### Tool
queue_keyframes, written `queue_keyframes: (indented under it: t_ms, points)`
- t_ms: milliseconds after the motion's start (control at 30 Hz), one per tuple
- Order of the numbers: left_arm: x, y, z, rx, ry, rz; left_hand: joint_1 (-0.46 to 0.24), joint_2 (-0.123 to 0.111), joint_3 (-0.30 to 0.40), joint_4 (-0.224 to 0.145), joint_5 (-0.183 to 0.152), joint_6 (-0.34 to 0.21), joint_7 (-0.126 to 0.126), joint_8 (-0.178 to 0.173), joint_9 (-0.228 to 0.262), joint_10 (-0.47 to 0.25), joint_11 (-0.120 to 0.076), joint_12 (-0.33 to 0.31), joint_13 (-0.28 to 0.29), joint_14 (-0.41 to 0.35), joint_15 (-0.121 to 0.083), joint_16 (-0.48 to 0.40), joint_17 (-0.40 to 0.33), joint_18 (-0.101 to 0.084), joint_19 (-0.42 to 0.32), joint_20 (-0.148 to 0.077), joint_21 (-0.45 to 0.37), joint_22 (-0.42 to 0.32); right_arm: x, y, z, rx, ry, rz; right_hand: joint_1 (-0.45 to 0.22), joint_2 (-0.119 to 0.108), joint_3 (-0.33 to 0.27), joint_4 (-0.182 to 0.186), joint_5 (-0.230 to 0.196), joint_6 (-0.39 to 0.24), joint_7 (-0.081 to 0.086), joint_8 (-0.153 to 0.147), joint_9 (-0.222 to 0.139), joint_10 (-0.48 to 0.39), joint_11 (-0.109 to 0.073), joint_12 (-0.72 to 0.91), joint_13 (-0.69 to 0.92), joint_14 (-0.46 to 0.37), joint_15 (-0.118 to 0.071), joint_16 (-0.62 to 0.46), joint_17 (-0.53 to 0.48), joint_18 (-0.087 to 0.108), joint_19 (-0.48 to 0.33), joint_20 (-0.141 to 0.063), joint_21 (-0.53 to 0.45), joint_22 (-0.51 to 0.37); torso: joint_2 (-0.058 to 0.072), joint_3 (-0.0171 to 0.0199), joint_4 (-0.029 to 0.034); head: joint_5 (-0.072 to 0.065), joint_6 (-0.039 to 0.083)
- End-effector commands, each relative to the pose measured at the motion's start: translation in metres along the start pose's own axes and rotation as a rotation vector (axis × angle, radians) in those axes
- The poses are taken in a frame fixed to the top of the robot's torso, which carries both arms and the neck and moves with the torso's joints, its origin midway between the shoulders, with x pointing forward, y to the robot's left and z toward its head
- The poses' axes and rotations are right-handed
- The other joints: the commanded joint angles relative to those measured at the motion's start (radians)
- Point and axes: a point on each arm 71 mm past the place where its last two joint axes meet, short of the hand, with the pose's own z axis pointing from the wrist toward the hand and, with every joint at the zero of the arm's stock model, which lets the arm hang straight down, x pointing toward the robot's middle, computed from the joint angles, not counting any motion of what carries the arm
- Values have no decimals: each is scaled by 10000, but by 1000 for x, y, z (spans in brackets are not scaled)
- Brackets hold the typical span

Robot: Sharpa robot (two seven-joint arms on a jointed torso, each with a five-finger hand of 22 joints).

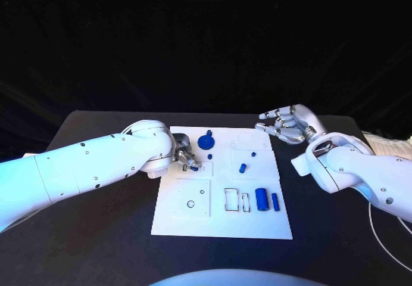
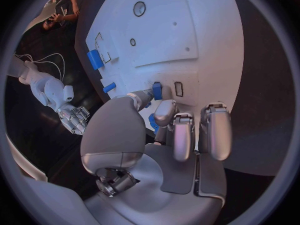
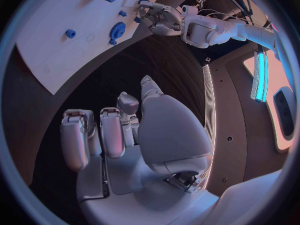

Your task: Assemble the parts on the task board

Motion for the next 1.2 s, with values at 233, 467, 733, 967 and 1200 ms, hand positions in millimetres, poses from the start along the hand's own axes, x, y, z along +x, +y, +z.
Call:
queue_keyframes:
  t_ms: [233,467,733,967,1200]
  points:
    - [5,-3,4,-68,304,545,-642,128,-634,45,-76,400,-151,-15,14,85,-36,144,82,1032,-68,30,2633,-155,186,-24,23,1184,1,1,-1,-89,178,-64,-16,58,-76,8,1,33,5,-33,-14,-35,3,-43,-6,552,-62,-64,264,159,82,-40,-54,1143,-2,3,-9,20,-14]
    - [5,-4,6,-114,414,701,-982,161,-1445,394,-65,494,-154,-47,20,82,-37,164,89,1032,-66,30,2633,-159,198,-30,21,1213,1,1,-1,-87,185,-60,-10,59,-80,2,5,35,4,-32,-13,-36,2,-45,-9,553,-63,-64,266,157,87,-40,-50,1149,5,-1,-4,4,-35]
    - [5,-6,7,-122,465,755,-1019,234,-1768,521,-60,554,-175,-37,38,119,-55,215,139,1032,-80,30,2633,-169,224,-42,45,1259,1,1,-1,-50,205,-63,-7,62,-82,-1,12,37,3,-31,-13,-42,2,-57,-18,552,-63,-66,265,160,80,-40,-57,1138,1,-4,-14,2,-52]
    - [4,-5,9,-182,460,743,-1125,237,-2222,729,-47,609,-191,-21,63,144,-70,239,154,1032,-93,30,2633,-177,246,-54,63,1302,1,1,-2,-38,212,-66,-10,64,-90,0,18,39,3,-31,-13,-32,2,-39,-6,553,-63,-68,264,158,85,-40,-54,1145,-3,-4,-9,-6,-47]
    - [0,0,9,-285,253,543,-1766,124,-3513,1075,-150,678,-229,-4,104,209,-100,306,203,1032,-118,30,2633,-200,302,-79,121,1406,0,1,-2,-53,225,-62,-209,42,-364,90,427,39,4,-43,-18,-27,4,-65,-61,559,-64,-103,253,161,82,-43,-77,1125,16,-17,-13,-13,15]
